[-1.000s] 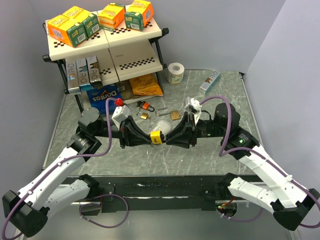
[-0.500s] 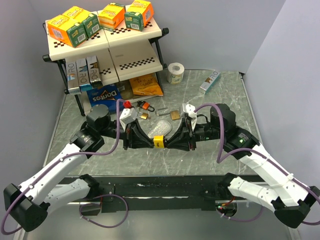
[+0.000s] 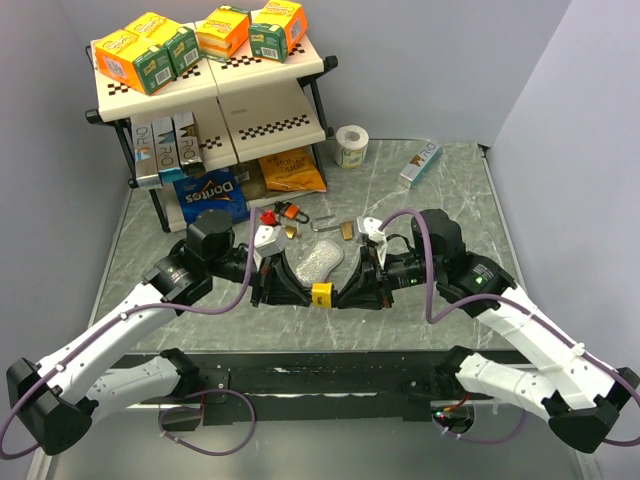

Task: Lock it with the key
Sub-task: Adjust the lock.

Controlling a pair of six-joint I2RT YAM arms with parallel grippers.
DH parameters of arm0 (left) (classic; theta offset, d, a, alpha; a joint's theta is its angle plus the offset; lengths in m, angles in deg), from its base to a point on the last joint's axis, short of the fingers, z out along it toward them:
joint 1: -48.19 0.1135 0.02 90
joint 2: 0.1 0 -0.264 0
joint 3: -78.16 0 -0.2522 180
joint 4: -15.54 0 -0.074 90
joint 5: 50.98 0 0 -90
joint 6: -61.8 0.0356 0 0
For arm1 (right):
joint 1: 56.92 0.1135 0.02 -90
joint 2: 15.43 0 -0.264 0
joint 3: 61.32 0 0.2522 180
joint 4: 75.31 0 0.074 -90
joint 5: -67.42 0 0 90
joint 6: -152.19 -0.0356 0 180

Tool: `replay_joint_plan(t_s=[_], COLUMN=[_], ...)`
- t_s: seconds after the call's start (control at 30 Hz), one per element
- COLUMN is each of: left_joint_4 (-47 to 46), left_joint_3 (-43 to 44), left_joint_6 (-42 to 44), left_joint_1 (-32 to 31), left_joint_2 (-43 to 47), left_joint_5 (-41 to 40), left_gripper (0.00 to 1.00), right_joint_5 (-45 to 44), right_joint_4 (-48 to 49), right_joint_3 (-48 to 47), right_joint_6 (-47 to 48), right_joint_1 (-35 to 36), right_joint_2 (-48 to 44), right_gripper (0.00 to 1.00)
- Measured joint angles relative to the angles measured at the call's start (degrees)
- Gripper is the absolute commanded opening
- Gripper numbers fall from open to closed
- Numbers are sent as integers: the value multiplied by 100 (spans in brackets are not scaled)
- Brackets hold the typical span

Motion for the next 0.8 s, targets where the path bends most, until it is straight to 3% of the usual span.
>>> replay_joint_plan(t_s=[0.2, 0.7, 0.77, 0.8], left_joint_4=[420, 1147, 1187, 1193], left_joint_3=[101, 151, 151, 146], left_joint_6=[131, 282, 323, 326], left_joint_1=[-262, -697, -704, -686], left_joint_2=[-96, -205, -192, -192], left_joint_5=[-225, -911, -994, -1005], left_gripper=[1, 1, 1, 1], right_joint_5=[107, 120, 122, 116], right_joint_4=[-341, -984, -1034, -1064], right_joint_3=[-9, -11, -11, -11], right_joint_6=[-20, -428, -437, -420], right_joint_1=[61, 136, 140, 140], right_joint_2=[153, 551, 610, 619], right_gripper=[0, 0, 7, 24])
